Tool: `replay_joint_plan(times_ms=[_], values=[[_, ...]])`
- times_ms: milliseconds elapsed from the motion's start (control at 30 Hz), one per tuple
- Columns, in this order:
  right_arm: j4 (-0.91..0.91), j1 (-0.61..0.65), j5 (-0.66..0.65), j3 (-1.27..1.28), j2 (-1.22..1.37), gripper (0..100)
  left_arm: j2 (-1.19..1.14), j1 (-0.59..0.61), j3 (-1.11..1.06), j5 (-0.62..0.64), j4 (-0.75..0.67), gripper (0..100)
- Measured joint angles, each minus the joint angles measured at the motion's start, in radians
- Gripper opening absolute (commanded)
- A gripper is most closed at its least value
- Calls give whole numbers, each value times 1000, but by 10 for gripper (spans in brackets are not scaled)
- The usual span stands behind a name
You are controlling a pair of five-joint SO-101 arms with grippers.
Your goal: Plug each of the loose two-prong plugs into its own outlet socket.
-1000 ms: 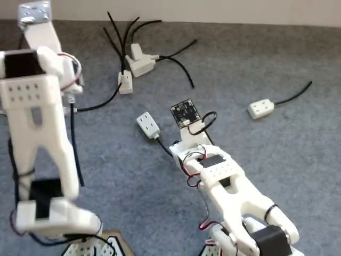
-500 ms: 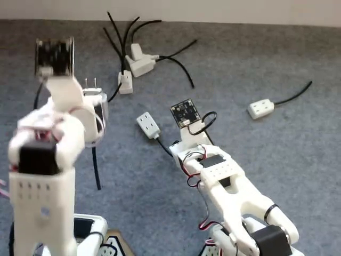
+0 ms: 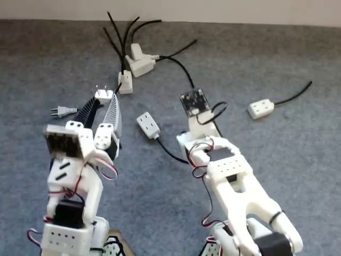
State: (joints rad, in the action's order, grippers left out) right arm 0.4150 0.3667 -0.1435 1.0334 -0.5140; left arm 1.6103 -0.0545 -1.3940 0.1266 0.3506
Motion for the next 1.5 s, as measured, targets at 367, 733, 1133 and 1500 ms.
replay_joint_plan(times_ms=[367,733,1133,1500], values=[[195,15,0,-101,-574,18,196,-81,-275,0,-218,6],[269,315,0,-83,-1143,6,196,-482,-281,0,-219,6],[265,399,2,184,-1244,6,196,-601,-281,0,-219,6],[150,265,-2,207,-1145,6,196,-632,-230,0,-92,6]])
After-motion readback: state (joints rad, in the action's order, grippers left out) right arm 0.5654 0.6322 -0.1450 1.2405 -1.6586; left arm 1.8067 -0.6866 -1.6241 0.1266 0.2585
